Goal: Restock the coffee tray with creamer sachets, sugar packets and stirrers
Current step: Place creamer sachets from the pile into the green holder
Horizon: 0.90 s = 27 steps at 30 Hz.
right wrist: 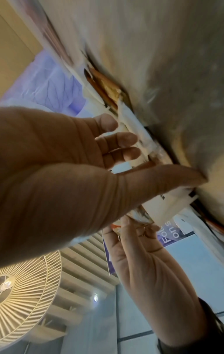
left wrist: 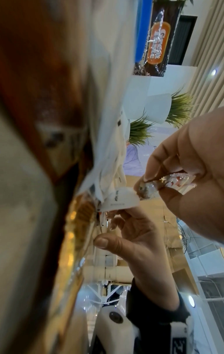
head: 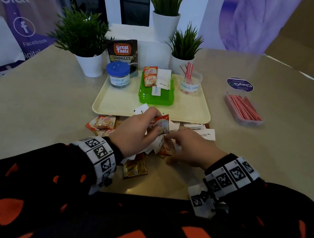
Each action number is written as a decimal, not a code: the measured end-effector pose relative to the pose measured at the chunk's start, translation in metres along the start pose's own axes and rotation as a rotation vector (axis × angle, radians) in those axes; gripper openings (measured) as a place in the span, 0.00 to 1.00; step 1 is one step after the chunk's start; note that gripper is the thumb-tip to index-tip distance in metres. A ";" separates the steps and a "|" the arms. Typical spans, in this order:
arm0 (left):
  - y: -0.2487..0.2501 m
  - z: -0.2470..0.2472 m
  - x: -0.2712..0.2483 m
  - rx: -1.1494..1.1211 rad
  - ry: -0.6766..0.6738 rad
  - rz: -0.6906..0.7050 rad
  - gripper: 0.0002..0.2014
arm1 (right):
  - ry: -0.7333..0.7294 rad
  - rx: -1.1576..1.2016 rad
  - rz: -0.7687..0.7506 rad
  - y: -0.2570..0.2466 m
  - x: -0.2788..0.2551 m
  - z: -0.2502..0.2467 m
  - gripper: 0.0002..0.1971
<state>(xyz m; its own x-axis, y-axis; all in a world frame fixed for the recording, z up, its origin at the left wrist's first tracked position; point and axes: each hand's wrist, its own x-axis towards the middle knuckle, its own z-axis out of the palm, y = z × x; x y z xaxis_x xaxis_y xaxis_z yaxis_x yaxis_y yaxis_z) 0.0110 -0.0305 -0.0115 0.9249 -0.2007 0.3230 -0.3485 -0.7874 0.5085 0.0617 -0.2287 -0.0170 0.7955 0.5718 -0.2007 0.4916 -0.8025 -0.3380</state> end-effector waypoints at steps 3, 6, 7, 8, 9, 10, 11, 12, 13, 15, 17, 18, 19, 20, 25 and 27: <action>0.004 0.000 -0.002 -0.026 -0.017 -0.001 0.14 | -0.027 0.021 0.001 -0.001 0.002 0.001 0.36; 0.004 -0.002 -0.001 -0.054 -0.026 -0.035 0.16 | 0.011 0.020 -0.015 -0.002 0.001 0.001 0.24; 0.004 -0.002 -0.001 -0.065 -0.023 -0.043 0.17 | 0.017 0.013 -0.021 -0.002 0.001 0.001 0.22; 0.003 -0.002 0.000 -0.077 -0.018 -0.050 0.18 | 0.020 0.000 -0.026 -0.003 0.000 0.000 0.20; 0.002 -0.002 0.000 -0.087 -0.011 -0.054 0.19 | 0.025 -0.013 -0.037 -0.003 -0.001 0.000 0.18; 0.001 -0.002 0.000 -0.090 -0.003 -0.057 0.20 | 0.027 -0.022 -0.042 -0.004 -0.002 -0.001 0.17; 0.001 -0.002 0.000 -0.089 0.002 -0.059 0.21 | 0.029 -0.025 -0.048 -0.004 -0.003 -0.001 0.17; 0.000 -0.002 0.001 -0.089 0.005 -0.061 0.21 | 0.028 -0.026 -0.047 -0.004 -0.004 -0.001 0.17; 0.001 -0.002 0.000 -0.090 0.006 -0.061 0.21 | 0.032 -0.027 -0.049 -0.004 -0.005 -0.002 0.16; 0.002 -0.003 -0.001 -0.092 0.004 -0.053 0.21 | 0.053 -0.025 -0.059 -0.004 -0.005 -0.002 0.12; 0.003 -0.002 -0.001 -0.099 -0.009 -0.045 0.19 | 0.082 -0.024 -0.075 -0.003 -0.004 -0.002 0.08; 0.003 -0.002 -0.002 -0.099 -0.015 -0.040 0.18 | 0.081 -0.020 -0.076 -0.003 -0.004 -0.001 0.07; 0.003 -0.002 -0.001 -0.089 -0.013 -0.028 0.16 | 0.079 -0.019 -0.081 -0.002 -0.004 -0.001 0.07; 0.002 -0.001 0.000 -0.076 -0.008 -0.018 0.15 | 0.073 -0.023 -0.085 -0.001 -0.004 -0.001 0.06; -0.006 -0.002 0.003 -0.063 0.011 -0.057 0.11 | 0.075 -0.033 -0.123 0.002 0.001 0.004 0.08; -0.009 -0.003 0.004 -0.062 0.009 -0.068 0.11 | 0.079 -0.043 -0.119 0.002 0.003 0.005 0.12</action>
<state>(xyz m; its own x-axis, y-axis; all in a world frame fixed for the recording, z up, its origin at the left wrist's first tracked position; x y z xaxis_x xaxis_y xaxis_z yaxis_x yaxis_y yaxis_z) 0.0175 -0.0228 -0.0125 0.9452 -0.1429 0.2935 -0.2944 -0.7614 0.5776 0.0630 -0.2278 -0.0232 0.7552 0.6495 -0.0879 0.5976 -0.7374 -0.3149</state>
